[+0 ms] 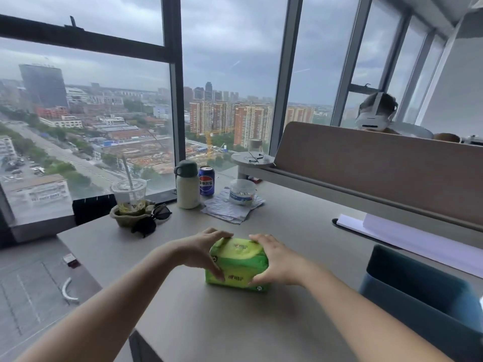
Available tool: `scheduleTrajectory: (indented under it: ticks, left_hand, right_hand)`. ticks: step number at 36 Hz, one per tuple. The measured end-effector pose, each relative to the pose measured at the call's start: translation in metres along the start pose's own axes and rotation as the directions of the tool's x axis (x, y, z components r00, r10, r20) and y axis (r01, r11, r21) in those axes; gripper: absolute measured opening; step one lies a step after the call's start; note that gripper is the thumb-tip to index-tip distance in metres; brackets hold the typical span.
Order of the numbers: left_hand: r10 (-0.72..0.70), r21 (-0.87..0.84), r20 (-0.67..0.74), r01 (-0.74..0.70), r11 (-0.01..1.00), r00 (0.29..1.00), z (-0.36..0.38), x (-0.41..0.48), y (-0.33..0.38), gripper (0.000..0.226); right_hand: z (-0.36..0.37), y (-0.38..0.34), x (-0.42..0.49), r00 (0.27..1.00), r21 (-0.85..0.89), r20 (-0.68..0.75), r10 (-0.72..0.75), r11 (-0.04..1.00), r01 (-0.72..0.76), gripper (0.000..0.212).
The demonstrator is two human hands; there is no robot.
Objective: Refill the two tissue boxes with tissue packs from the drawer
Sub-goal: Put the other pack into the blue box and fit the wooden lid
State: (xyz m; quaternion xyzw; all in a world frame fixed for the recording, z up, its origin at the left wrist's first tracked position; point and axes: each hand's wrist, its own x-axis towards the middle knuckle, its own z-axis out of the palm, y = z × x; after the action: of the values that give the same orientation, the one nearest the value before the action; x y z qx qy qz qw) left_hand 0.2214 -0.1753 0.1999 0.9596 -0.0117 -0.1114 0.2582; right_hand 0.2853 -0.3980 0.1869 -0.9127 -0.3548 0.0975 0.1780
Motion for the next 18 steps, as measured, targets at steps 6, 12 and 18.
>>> scheduleTrajectory:
  ticks: [6, 12, 18]
  left_hand:
    - [0.068, 0.048, -0.044, -0.066, 0.997, 0.997, 0.004, 0.004, 0.003, 0.099]
    - [0.165, 0.017, -0.104, -0.165, 0.986, 0.981, -0.007, 0.010, 0.033, 0.095]
    - [0.338, -0.016, -0.195, -0.347, 0.938, 0.921, -0.008, 0.020, 0.094, 0.093]
  right_hand:
    - [0.001, 0.004, -0.004, 0.998, -0.009, -0.051, -0.032, 0.999, 0.032, 0.099]
    - [-0.028, 0.011, -0.029, 0.985, -0.064, -0.168, -0.038, 0.998, 0.027, 0.094]
    - [-0.086, 0.029, -0.082, 0.964, -0.126, -0.265, -0.007, 0.992, -0.028, 0.089]
